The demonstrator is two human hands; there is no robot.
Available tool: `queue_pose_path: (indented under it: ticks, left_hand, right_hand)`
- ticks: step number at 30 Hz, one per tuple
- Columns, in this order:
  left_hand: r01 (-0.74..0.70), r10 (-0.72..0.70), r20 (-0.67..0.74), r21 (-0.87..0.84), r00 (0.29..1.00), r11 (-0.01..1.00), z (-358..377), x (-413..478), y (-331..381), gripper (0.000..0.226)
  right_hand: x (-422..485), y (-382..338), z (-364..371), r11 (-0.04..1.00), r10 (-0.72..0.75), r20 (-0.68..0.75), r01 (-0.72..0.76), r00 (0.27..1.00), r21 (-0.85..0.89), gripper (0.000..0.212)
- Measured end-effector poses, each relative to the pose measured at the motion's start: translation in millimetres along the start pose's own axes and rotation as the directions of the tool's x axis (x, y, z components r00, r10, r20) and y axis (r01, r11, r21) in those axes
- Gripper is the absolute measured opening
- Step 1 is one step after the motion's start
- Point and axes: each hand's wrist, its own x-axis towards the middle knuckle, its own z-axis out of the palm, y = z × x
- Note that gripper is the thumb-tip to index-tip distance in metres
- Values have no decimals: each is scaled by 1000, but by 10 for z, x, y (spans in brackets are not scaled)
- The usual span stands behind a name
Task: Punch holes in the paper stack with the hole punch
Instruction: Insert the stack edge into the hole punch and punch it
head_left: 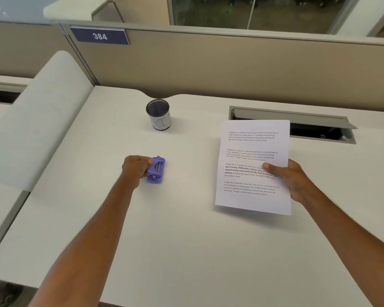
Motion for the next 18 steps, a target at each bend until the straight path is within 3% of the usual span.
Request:
queue_pose_path:
  ticks: [4,9,18]
  left_hand:
    - [-16,20,48,-74,999,997,174,-70,55,24]
    - [-27,44,144,-116,989,993,513,-222,182,5]
    - [-16,62,235,-193,970,981,1504,-657,361,21]
  right_hand:
    - [-3,-3,-27,1000,0,9,0,1000,16,46]
    - [-39,-25,-107,1000,3,8,-4,1000,21,45]
    - [-179,-23,-491,1000,10,-22,-9,1000,23,49]
